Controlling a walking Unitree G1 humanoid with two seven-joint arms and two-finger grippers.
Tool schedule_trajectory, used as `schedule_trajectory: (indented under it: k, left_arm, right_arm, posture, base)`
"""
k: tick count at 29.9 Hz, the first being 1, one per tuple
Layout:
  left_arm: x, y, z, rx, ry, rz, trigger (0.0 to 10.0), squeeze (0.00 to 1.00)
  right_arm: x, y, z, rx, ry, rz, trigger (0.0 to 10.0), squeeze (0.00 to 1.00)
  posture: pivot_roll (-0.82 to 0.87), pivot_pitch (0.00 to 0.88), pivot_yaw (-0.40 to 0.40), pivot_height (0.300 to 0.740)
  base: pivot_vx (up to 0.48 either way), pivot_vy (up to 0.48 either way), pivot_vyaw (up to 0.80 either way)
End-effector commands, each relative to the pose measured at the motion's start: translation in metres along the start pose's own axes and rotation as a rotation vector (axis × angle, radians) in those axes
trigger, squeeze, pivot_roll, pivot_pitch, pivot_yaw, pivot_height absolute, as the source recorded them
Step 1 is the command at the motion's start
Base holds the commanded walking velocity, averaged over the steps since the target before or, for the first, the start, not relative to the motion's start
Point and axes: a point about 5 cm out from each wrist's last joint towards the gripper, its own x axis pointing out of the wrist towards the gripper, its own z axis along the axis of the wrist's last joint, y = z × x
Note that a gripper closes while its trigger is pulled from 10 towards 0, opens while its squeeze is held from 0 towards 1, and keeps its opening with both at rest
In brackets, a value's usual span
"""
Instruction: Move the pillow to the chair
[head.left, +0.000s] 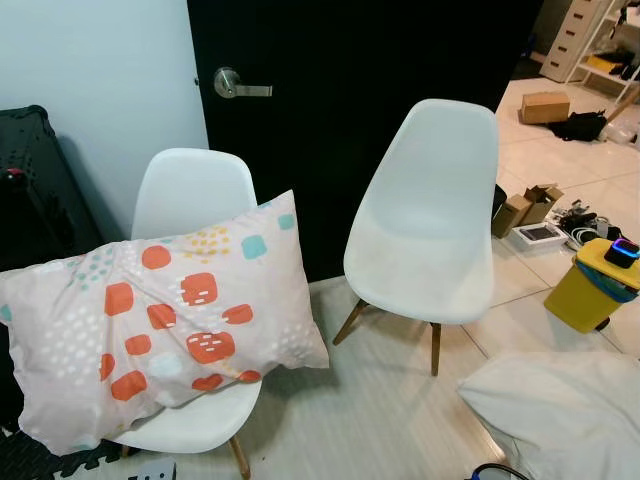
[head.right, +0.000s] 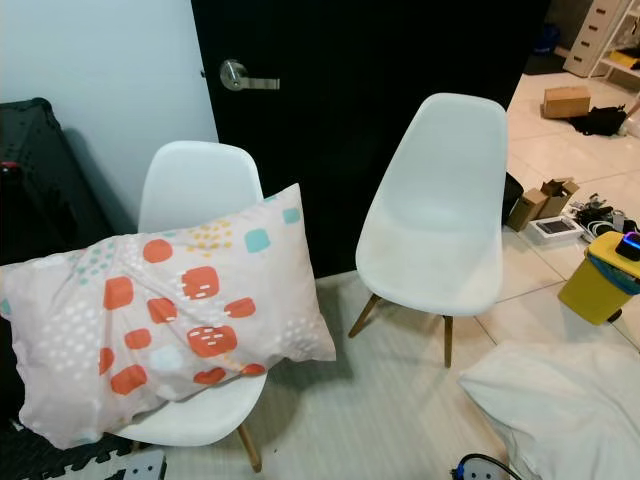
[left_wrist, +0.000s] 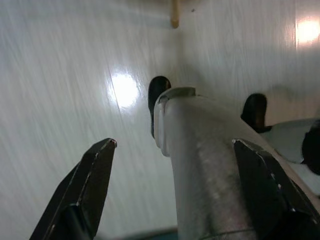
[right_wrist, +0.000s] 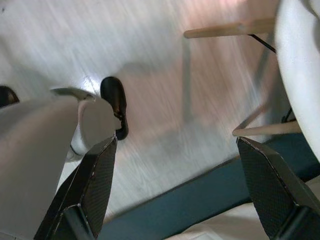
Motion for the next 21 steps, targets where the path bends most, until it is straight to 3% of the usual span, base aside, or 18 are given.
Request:
schedule_trajectory:
  k: [1, 8, 21]
  left_arm:
    - [-0.001, -0.004, -0.011, -0.007, 0.038, -0.010, 10.0, 0.00]
    - [0.000, -0.004, -0.008, 0.005, 0.035, 0.003, 10.0, 0.00]
    - [0.000, 0.004, -0.001, 0.021, 0.009, 0.040, 10.0, 0.00]
  right_arm:
    - [-0.002, -0.003, -0.012, -0.009, 0.044, -0.004, 10.0, 0.00]
    - [0.001, 0.008, -0.002, -0.034, 0.042, 0.016, 10.0, 0.00]
    - [0.001, 0.007, -0.006, -0.035, 0.048, 0.015, 10.0, 0.00]
  posture:
    - [0.01, 0.086, -0.041, 0.740]
    - [0.02, 0.089, -0.043, 0.740]
    - [0.02, 0.093, -0.042, 0.740]
  base:
    - [0.000, 0.000, -0.77]
    - [0.000, 0.000, -0.77]
    - [0.000, 0.000, -0.77]
